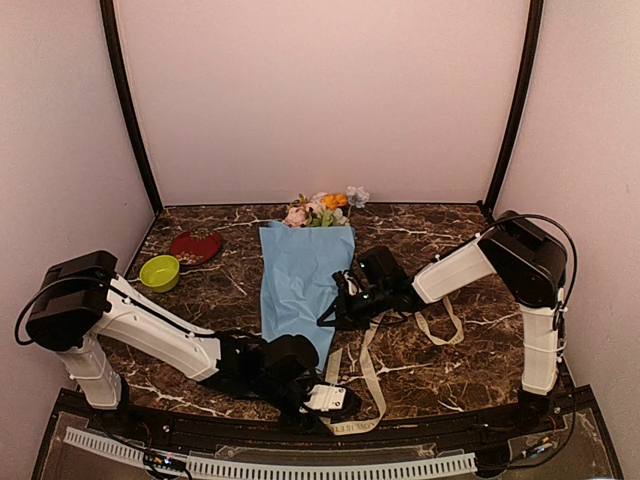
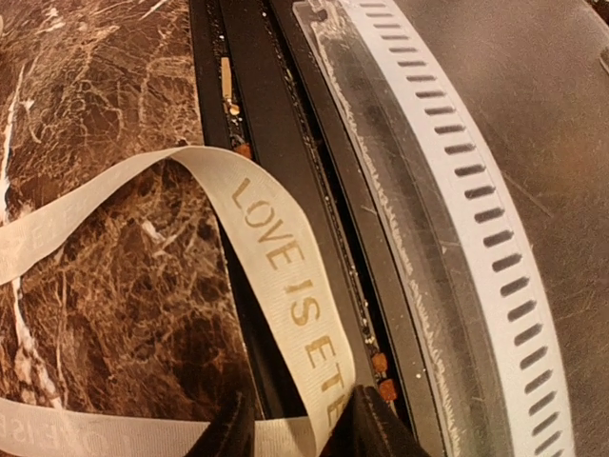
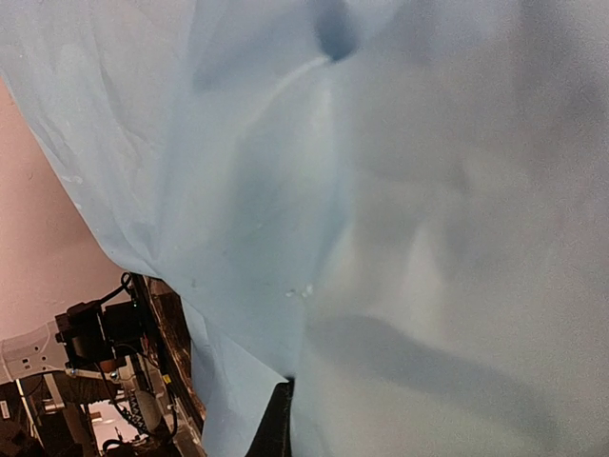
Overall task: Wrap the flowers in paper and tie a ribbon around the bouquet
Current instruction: Pick up the folded bouquet from the center of the board, then adjust the ribbon at the center of the board.
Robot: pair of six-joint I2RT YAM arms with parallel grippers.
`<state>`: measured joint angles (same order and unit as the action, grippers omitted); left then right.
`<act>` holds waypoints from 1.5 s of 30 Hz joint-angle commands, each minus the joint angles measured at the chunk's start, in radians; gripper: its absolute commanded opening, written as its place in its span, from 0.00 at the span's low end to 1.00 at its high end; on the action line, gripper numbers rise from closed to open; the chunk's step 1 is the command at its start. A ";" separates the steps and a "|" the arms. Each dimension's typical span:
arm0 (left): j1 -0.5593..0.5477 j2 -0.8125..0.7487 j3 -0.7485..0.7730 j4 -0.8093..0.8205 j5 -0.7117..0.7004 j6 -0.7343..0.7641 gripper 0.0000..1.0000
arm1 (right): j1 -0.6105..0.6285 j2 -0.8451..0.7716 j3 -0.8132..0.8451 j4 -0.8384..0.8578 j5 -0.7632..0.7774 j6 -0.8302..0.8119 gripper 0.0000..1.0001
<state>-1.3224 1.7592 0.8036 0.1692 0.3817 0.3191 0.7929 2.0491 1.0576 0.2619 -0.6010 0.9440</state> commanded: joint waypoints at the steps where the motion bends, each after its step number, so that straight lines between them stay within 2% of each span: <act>1: -0.003 0.013 0.024 -0.035 0.000 0.015 0.28 | 0.004 -0.041 0.022 -0.020 0.027 -0.025 0.00; 2: -0.004 0.009 0.023 -0.038 -0.005 0.012 0.21 | 0.003 -0.041 0.023 -0.023 0.026 -0.025 0.00; 3: -0.003 0.000 0.022 -0.039 -0.018 0.006 0.08 | 0.003 -0.042 0.024 -0.027 0.026 -0.028 0.00; 4: -0.004 -0.016 0.016 -0.036 -0.040 -0.003 0.01 | 0.002 -0.044 0.028 -0.035 0.027 -0.031 0.00; 5: -0.004 -0.035 0.004 -0.025 -0.077 -0.022 0.00 | 0.003 -0.045 0.033 -0.044 0.028 -0.034 0.00; 8: -0.003 -0.108 -0.051 0.005 -0.196 -0.079 0.00 | -0.003 -0.052 0.060 -0.074 0.025 -0.049 0.00; 12: 0.000 -0.189 -0.136 -0.039 -0.264 -0.168 0.00 | -0.016 -0.056 0.079 -0.082 0.000 -0.041 0.00; 17: 0.002 -0.306 -0.253 -0.115 -0.275 -0.280 0.00 | -0.026 -0.068 0.126 -0.128 -0.008 -0.063 0.00; 19: 0.003 -0.344 -0.290 -0.091 -0.266 -0.322 0.00 | -0.035 -0.074 0.134 -0.131 -0.014 -0.062 0.00; 23: 0.048 -0.374 -0.327 -0.083 -0.351 -0.411 0.00 | -0.053 -0.088 0.144 -0.146 -0.020 -0.064 0.00; 27: 0.196 -0.345 -0.351 -0.088 -0.339 -0.497 0.00 | -0.078 -0.098 0.158 -0.166 -0.032 -0.078 0.00; 34: 0.295 -0.255 -0.323 -0.141 -0.391 -0.574 0.00 | -0.110 -0.099 0.169 -0.217 -0.035 -0.119 0.00; 40: 0.453 -0.127 -0.254 -0.244 -0.438 -0.678 0.00 | -0.124 -0.120 0.163 -0.230 -0.036 -0.133 0.00; 45: 0.532 -0.106 -0.236 -0.259 -0.509 -0.725 0.00 | -0.140 -0.134 0.146 -0.239 -0.037 -0.144 0.00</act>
<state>-0.8429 1.5917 0.6201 0.1448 -0.0196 -0.3401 0.6735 1.9690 1.2041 0.0013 -0.6334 0.8246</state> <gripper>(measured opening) 0.004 0.005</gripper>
